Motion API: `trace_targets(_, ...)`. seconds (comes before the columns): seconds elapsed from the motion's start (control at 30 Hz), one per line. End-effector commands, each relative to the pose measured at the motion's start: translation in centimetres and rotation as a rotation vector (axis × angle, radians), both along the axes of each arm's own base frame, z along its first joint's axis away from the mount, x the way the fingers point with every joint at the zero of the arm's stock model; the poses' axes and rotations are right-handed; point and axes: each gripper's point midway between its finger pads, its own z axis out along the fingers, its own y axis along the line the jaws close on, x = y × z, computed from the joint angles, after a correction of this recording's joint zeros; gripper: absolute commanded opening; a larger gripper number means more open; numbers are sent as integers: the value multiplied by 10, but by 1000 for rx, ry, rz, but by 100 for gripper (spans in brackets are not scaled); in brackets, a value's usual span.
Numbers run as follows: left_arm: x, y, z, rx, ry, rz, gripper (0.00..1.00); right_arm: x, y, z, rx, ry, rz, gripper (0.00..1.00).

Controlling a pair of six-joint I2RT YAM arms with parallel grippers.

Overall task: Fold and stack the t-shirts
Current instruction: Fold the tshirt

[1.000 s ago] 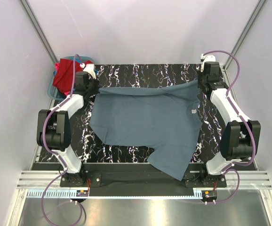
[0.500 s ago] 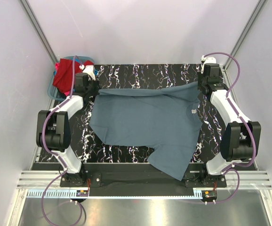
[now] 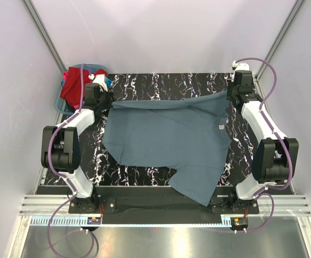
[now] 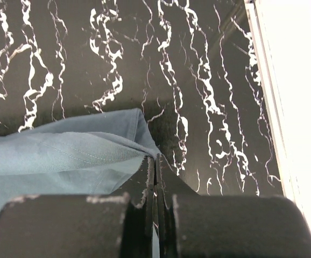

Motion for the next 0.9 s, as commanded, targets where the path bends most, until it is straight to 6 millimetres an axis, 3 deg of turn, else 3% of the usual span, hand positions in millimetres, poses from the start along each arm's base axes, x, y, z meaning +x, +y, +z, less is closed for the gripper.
trace_targets(0.0, 15, 3, 48, 4, -139, -1, 0, 18, -2, 35, 11, -107, -11, 0)
trace_targets(0.2, 11, 3, 50, 20, -148, -17, 0, 15, -3, 38, 4, -110, -4, 0)
trace_targets(0.87, 3, -2, 34, 68, -109, -66, 0, -10, 1, 9, 15, -19, 17, 0)
